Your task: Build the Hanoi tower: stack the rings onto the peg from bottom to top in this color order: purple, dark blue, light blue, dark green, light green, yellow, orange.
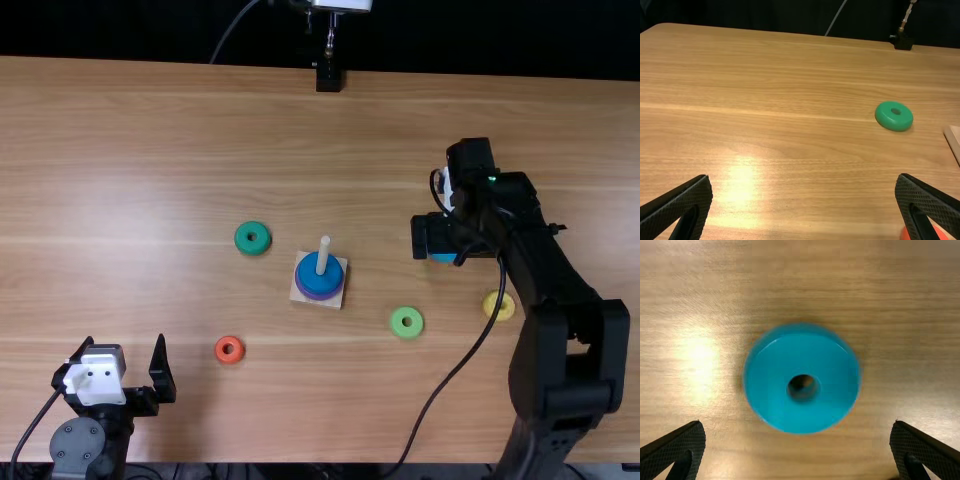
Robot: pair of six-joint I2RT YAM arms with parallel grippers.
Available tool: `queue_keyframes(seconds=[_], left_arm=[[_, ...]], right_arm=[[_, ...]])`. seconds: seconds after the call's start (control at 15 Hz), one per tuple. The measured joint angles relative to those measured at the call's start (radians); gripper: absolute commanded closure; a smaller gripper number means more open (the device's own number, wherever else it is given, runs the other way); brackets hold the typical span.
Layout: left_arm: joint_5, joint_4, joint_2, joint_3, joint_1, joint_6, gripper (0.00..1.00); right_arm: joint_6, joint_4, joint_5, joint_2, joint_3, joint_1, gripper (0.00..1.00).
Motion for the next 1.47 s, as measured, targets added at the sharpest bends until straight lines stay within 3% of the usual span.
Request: queue_keyframes(seconds=[1.0,1.07,1.13,1.2,1.27,1.47], left_arm=[[0.0,0.0,0.0,0.0,0.0,0.0,0.0],[0.0,0.0,0.0,0.0,0.0,0.0,0.0],[0.0,0.0,0.0,0.0,0.0,0.0,0.0],[0.0,0.0,0.0,0.0,0.0,0.0,0.0],[0.0,0.0,0.0,0.0,0.0,0.0,0.0],[0.0,0.0,0.0,0.0,0.0,0.0,0.0]], right_arm=[[0.0,0.027,-0.003,0.107,0.072,-0.001,0.0],[0.0,0.029,-0.004,0.107,0.073,-0.001,0.14],[0.0,0.03,-0.004,0.107,0.073,-0.001,0.6],[0.0,0.039,-0.003,0.107,0.072,-0.001,0.9],[0.0,0.057,-0.003,0.107,0.072,-0.001,1.0],[0.0,0.071,-0.003,0.107,0.073,-0.001,1.0]])
